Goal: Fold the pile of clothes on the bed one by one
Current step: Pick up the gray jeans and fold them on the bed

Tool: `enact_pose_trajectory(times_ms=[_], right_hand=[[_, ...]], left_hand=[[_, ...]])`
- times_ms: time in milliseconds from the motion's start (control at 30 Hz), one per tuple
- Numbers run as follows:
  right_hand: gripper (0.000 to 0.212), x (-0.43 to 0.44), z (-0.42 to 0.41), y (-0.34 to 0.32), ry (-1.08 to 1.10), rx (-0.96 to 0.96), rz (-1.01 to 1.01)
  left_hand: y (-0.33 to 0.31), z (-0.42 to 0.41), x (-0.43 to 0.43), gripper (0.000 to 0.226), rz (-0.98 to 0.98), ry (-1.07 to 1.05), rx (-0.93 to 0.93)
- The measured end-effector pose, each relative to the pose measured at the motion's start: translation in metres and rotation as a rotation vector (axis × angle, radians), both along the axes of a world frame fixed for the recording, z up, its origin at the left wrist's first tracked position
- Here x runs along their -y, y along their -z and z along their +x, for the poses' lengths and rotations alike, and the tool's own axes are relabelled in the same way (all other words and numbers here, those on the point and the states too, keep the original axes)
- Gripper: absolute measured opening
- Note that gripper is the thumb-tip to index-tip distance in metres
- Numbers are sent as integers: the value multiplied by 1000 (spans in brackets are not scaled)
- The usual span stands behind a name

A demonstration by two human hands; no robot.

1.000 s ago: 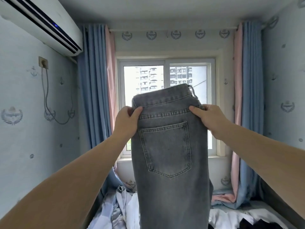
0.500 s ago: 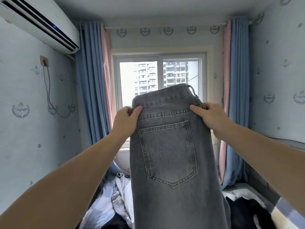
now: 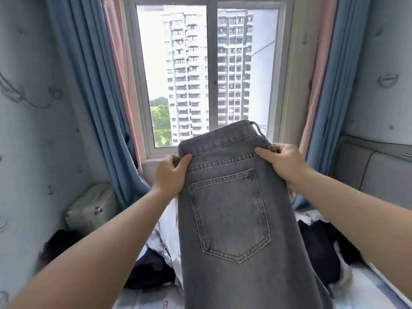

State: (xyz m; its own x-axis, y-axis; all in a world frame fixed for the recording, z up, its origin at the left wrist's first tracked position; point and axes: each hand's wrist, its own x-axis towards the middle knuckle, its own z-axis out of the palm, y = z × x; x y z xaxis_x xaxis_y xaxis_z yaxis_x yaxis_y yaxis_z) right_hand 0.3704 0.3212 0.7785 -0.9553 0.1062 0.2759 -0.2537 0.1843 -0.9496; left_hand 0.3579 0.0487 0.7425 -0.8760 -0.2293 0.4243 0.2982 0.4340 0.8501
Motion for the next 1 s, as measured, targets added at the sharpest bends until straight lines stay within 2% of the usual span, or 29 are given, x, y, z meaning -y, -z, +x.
enact_pose_trajectory(times_ms=[100, 200, 300, 433, 500, 567, 667, 700, 767, 800, 833, 900, 1000], right_hand=[[22, 21, -80, 72, 12, 110, 46], [17, 40, -155, 167, 43, 212, 104], [6, 55, -219, 276, 28, 333, 219], [37, 73, -283, 423, 41, 459, 464], [32, 82, -308, 483, 45, 476, 492], [24, 91, -334, 524, 93, 485, 452], [11, 106, -371, 561, 132, 521, 253], [11, 111, -380, 568, 122, 499, 203], [58, 116, -383, 580, 40, 498, 176], [79, 119, -377, 586, -26, 523, 197], [89, 121, -367, 593, -102, 540, 264], [96, 119, -340, 615, -232, 540, 512], [97, 107, -295, 638, -256, 563, 785]], left_hand=[[74, -78, 20, 39, 5, -22, 109], [167, -148, 38, 31, 10, -31, 204], [275, -208, 56, 29, 11, -23, 385], [421, -263, 83, 26, -21, 16, 614], [480, -284, 91, 25, -1, 5, 646], [525, -306, 93, 22, 79, -8, 674], [563, -345, 88, 18, 306, -42, 702], [571, -357, 85, 25, 367, -32, 692], [579, -367, 79, 52, 264, 52, 672], [585, -364, 76, 57, 161, 99, 665], [589, -356, 72, 59, 66, 138, 656], [606, -327, 68, 62, -79, 219, 640], [635, -273, 70, 65, -284, 324, 664]])
